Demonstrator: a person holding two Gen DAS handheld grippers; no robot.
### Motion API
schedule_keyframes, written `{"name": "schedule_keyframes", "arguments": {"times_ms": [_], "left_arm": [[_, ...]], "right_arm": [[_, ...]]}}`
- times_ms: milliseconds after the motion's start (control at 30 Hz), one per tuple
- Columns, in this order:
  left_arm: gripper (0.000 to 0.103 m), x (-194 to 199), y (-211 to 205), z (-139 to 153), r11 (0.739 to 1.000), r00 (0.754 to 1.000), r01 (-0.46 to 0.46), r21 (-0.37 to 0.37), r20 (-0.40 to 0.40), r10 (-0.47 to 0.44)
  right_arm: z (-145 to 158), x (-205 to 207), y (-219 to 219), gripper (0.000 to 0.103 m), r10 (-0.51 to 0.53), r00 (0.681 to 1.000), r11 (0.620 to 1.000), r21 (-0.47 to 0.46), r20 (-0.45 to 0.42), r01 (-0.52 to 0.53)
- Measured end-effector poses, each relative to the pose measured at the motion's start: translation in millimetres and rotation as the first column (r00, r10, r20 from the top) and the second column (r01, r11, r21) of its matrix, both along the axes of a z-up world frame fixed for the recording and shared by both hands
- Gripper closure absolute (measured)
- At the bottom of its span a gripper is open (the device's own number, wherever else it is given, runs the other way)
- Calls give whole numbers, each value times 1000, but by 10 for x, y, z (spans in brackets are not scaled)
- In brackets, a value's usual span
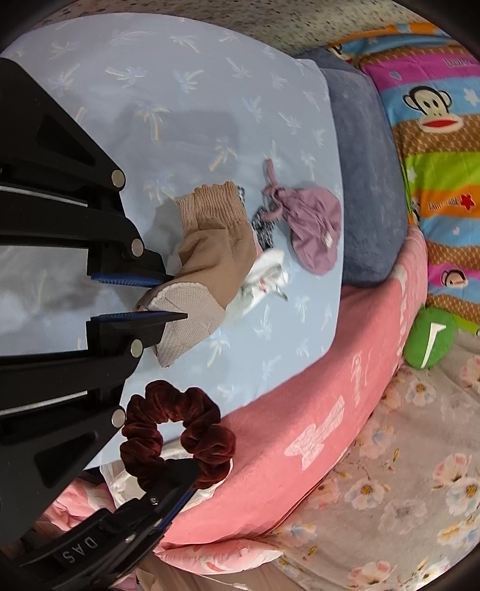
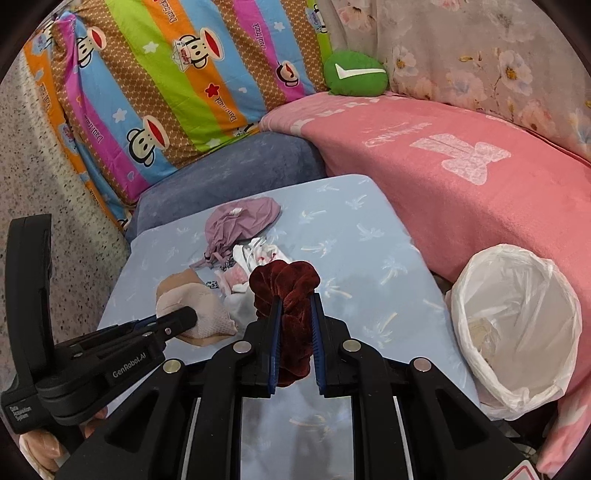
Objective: Collect trash
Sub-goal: 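Lift the beige sock and red scrunchie and carry both over the white bin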
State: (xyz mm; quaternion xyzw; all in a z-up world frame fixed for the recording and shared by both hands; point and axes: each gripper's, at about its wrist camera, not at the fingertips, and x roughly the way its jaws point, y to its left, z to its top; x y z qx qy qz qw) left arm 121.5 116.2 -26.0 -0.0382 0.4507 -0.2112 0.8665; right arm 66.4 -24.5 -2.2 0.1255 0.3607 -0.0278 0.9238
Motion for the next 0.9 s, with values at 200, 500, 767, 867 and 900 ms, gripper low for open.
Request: {"name": "schedule_keyframes", "arguments": {"times_ms": [200, 500, 767, 867, 900], "left_arm": [[92, -105, -403, 163, 997, 996, 73, 10, 47, -73], [91, -220, -1034, 361, 980, 975, 193, 40, 100, -196], [91, -337, -1590, 429, 950, 944, 311, 37, 108, -313], [91, -381, -1792, 420, 936, 930, 351, 38, 104, -353], [91, -397, -1872, 410, 929, 924, 367, 43, 104, -369]], "right_arm": [[225, -145, -330, 89, -53, 997, 999, 6, 57, 53], [484, -402, -944, 89, -159, 980, 987, 15, 124, 158], [537, -657, -1525, 89, -263, 954, 965, 34, 144, 261], [519, -757, -1759, 89, -304, 941, 953, 45, 145, 301], [509, -790, -1839, 89, -319, 937, 948, 46, 145, 316]]}}
